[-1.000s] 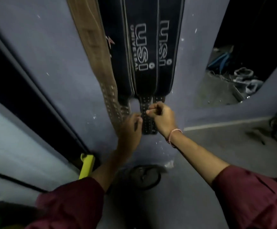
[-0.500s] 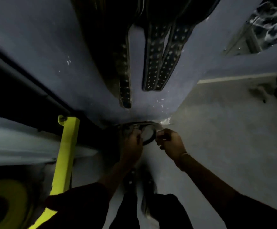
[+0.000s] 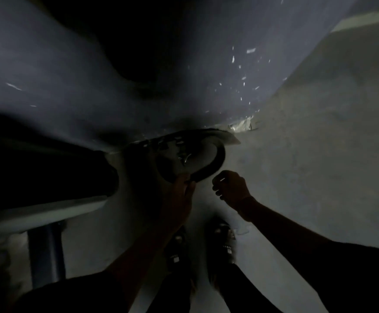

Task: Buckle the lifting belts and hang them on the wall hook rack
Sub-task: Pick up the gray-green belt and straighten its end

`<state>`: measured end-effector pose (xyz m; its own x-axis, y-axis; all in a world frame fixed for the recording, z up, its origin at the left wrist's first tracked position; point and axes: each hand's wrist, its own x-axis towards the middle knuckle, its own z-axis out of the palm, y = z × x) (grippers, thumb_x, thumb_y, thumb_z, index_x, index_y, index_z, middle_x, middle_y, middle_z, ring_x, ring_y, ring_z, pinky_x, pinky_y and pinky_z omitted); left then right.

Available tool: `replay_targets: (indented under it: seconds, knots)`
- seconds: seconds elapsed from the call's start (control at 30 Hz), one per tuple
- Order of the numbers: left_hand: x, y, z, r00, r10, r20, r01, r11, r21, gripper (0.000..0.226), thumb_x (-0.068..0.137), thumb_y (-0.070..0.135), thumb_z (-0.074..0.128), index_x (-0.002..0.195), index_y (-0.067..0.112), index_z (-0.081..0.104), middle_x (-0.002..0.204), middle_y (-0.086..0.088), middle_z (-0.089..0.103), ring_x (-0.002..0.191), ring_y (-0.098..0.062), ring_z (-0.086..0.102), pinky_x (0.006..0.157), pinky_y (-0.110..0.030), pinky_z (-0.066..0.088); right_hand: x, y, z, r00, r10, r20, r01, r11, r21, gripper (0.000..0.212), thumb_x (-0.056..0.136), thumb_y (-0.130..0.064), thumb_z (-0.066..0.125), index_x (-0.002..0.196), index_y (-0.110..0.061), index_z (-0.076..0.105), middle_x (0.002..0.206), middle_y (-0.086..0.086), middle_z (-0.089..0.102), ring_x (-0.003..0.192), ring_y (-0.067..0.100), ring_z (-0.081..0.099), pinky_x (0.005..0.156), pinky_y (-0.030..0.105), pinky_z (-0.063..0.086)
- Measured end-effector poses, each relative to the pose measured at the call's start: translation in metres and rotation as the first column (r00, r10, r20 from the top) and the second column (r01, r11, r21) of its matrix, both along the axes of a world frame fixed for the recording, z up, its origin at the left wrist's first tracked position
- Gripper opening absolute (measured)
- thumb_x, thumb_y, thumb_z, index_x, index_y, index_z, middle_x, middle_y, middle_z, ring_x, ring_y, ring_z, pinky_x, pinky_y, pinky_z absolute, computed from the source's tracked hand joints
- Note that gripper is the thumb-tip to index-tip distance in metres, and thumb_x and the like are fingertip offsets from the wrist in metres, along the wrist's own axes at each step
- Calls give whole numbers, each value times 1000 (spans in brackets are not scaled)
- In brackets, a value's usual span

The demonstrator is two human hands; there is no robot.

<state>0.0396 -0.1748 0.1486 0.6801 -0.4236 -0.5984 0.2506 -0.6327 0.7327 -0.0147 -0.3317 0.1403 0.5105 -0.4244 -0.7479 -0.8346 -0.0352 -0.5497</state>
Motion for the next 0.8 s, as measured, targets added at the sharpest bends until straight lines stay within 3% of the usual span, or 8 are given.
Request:
replay_targets:
  seconds: [0.17, 0.3, 0.4, 0.53, 0.57, 0.63, 0.7, 0.8]
  knots:
    - [17, -18, -111, 998, -60, 36, 60, 998, 2, 60, 95, 46, 49, 140, 6, 49, 136, -4, 55, 128, -15, 49, 105, -29, 37, 12, -9, -118, 1000, -25, -4, 25, 997, -69, 26, 99, -20, 54, 120, -5, 56, 109, 16, 66, 99, 34, 65, 88, 51, 54]
    - [33, -34, -177, 995, -89, 37, 87, 995, 45, 43, 102, 23, 50, 142, 7, 47, 141, -8, 53, 134, -19, 46, 103, -23, 35, 36, -20, -190, 976, -216, -26, 212, 972, -100, 57, 98, -27, 56, 143, -3, 30, 130, 19, 56, 114, 39, 60, 92, 52, 54]
    - [37, -45, -212, 989, -134, 60, 130, 989, 77, 42, 102, 23, 50, 142, 9, 48, 142, -6, 53, 135, -19, 46, 103, -22, 34, 44, -29, -236, 938, -337, -85, 324, 937, -133, 78, 96, -30, 58, 153, -5, 10, 139, 21, 53, 120, 38, 58, 96, 48, 52]
    - [35, -54, -235, 977, -205, 63, 194, 970, 149, 43, 104, 28, 44, 143, 12, 46, 145, -6, 52, 136, -20, 46, 107, -26, 34, 52, -41, -270, 779, -608, -151, 609, 792, -48, 33, 107, -35, 30, 135, -23, 41, 112, 13, 67, 81, 25, 65, 73, 37, 55]
    - [35, -56, -237, 973, -222, 68, 209, 966, 153, 42, 104, 28, 43, 142, 11, 48, 144, -7, 53, 135, -20, 47, 105, -24, 33, 51, -42, -277, 786, -598, -156, 601, 798, -33, 31, 107, -37, 26, 126, -25, 46, 105, 11, 68, 74, 23, 62, 65, 34, 55]
    - [32, -61, -235, 982, -182, 55, 173, 974, 143, 40, 105, 28, 40, 138, 9, 53, 138, -8, 58, 131, -21, 51, 100, -19, 33, 47, -42, -283, 862, -486, -142, 490, 872, -12, 37, 106, -39, 27, 139, -25, 39, 111, 9, 67, 79, 24, 63, 52, 25, 57]
    - [31, -67, -227, 998, -65, -5, 65, 993, 98, 39, 105, 28, 40, 135, 8, 56, 136, -9, 59, 131, -21, 52, 99, -17, 34, 41, -35, -277, 930, -363, -57, 362, 932, -33, 48, 105, -31, 38, 150, -24, 24, 124, 12, 63, 92, 28, 67, 62, 29, 62]
    - [24, -75, -201, 997, 39, -63, -37, 999, 20, 42, 104, 32, 43, 139, 11, 53, 141, -6, 56, 134, -18, 49, 111, -24, 36, 25, -19, -239, 960, -264, 91, 274, 955, -113, 56, 99, -19, 46, 150, -23, 23, 109, 9, 67, 85, 21, 68, 63, 26, 54]
